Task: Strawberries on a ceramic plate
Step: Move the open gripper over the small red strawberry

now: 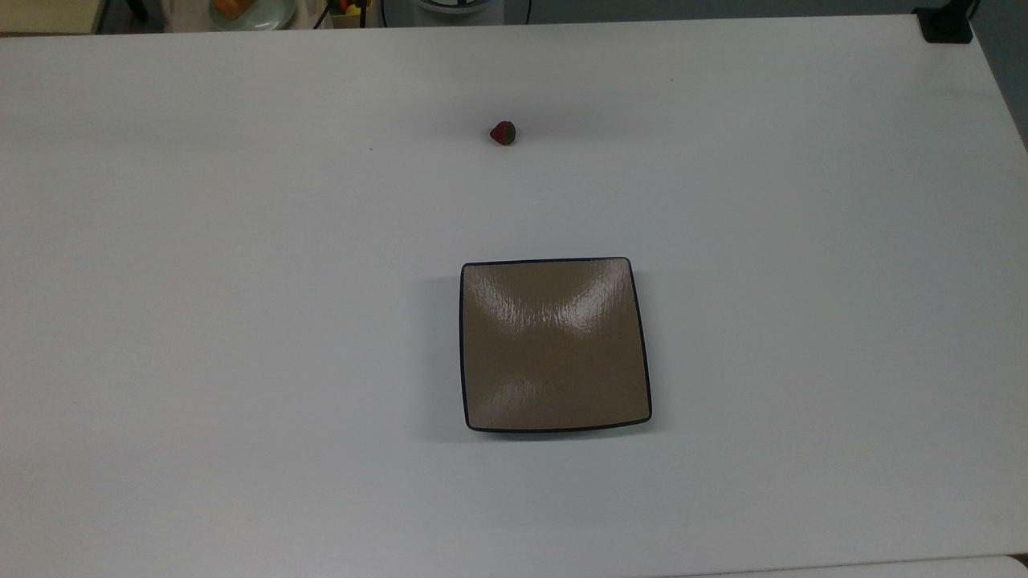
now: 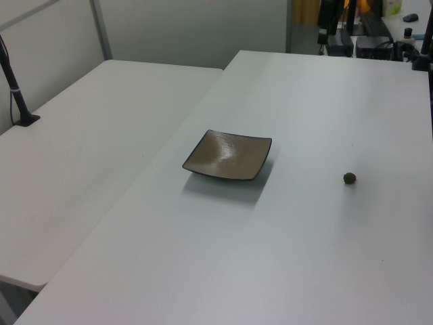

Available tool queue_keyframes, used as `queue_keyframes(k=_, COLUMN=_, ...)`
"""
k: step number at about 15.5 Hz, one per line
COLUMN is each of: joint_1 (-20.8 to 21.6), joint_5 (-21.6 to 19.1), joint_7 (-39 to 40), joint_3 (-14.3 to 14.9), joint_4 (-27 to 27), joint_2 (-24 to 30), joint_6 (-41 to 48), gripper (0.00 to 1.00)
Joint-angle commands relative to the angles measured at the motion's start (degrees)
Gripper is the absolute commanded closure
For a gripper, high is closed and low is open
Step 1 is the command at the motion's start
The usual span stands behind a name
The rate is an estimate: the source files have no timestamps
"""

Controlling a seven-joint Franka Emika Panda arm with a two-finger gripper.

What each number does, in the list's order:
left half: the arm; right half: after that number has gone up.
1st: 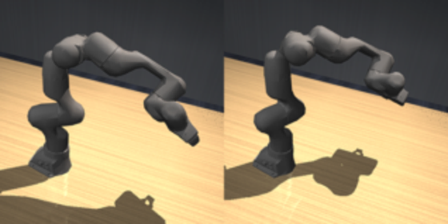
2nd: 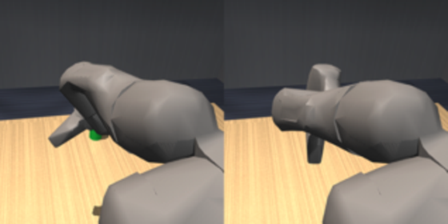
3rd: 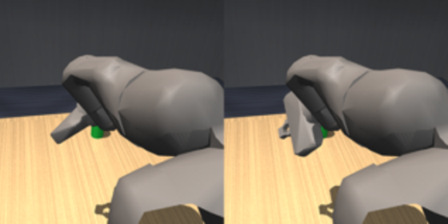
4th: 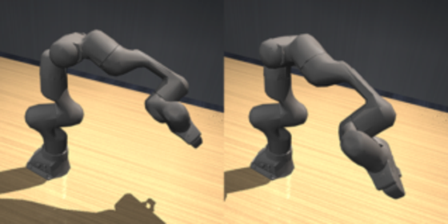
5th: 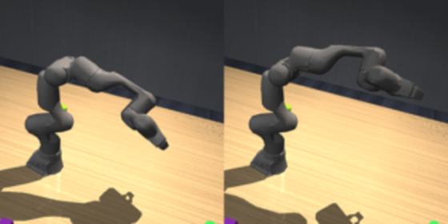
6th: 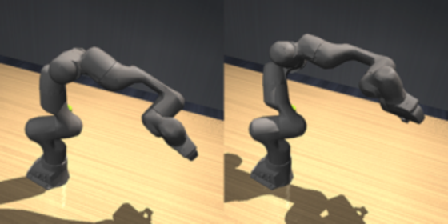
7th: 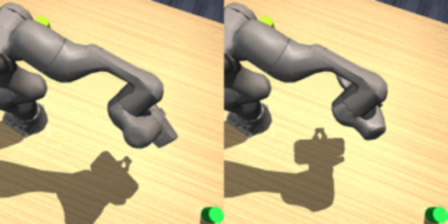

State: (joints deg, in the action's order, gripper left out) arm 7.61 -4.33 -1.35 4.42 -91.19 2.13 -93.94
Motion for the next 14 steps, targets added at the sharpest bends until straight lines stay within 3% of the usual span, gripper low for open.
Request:
queue_keyframes(k=1, joint_1=0.9, joint_5=-0.9, joint_7=0.3, joint_3=-0.1, joint_4=-2.9, joint_2=0.4, joint_6=-2.2, gripper=0.00)
queue_keyframes(k=4, joint_1=0.9, joint_5=-0.9, joint_7=1.1, joint_3=-0.5, joint_4=-3.6, joint_2=0.4, joint_6=-2.2, gripper=0.00)
queue_keyframes(k=12, joint_1=1.1, joint_5=-0.8, joint_7=16.0, joint_3=-0.6, joint_4=-7.1, joint_2=0.8, joint_6=1.3, gripper=0.00)
queue_keyframes(k=14, joint_1=0.9, joint_5=-0.3, joint_7=18.4, joint_3=-2.5, joint_4=-9.3, joint_2=1.0, joint_6=1.6, gripper=0.00)
